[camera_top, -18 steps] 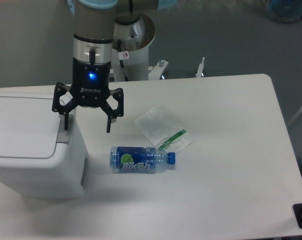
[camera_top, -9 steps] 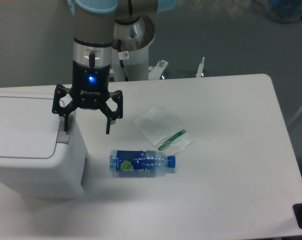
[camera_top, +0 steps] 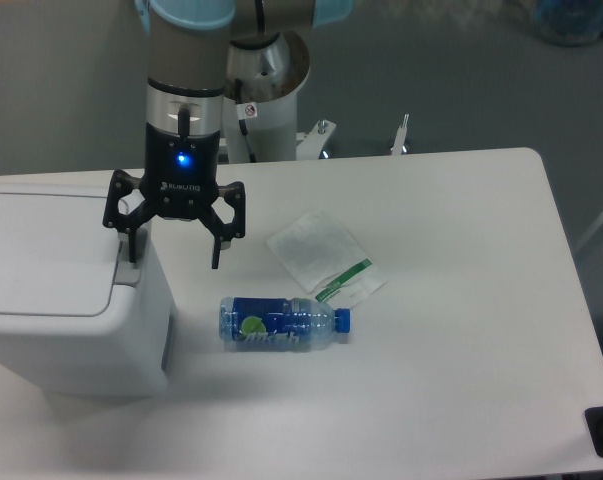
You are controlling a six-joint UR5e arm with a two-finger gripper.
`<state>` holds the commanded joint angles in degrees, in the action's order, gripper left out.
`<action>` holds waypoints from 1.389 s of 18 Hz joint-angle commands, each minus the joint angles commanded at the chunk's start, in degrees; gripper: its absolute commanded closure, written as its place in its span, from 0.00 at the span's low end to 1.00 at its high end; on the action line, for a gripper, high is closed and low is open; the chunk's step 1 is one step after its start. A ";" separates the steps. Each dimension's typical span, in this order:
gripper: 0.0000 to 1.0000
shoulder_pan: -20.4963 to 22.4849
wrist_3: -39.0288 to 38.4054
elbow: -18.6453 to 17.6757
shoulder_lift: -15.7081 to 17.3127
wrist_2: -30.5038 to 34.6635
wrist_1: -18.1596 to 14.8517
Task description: Open the trash can
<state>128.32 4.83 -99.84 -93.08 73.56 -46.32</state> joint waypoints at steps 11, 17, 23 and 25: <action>0.00 1.75 0.44 4.92 1.75 0.26 0.00; 0.00 13.43 8.68 4.48 2.64 0.62 -0.09; 0.00 23.45 25.46 2.90 0.97 1.41 -0.26; 0.00 25.48 29.86 3.07 -0.70 1.76 -0.26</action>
<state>153.80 34.70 -96.77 -93.77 75.32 -46.58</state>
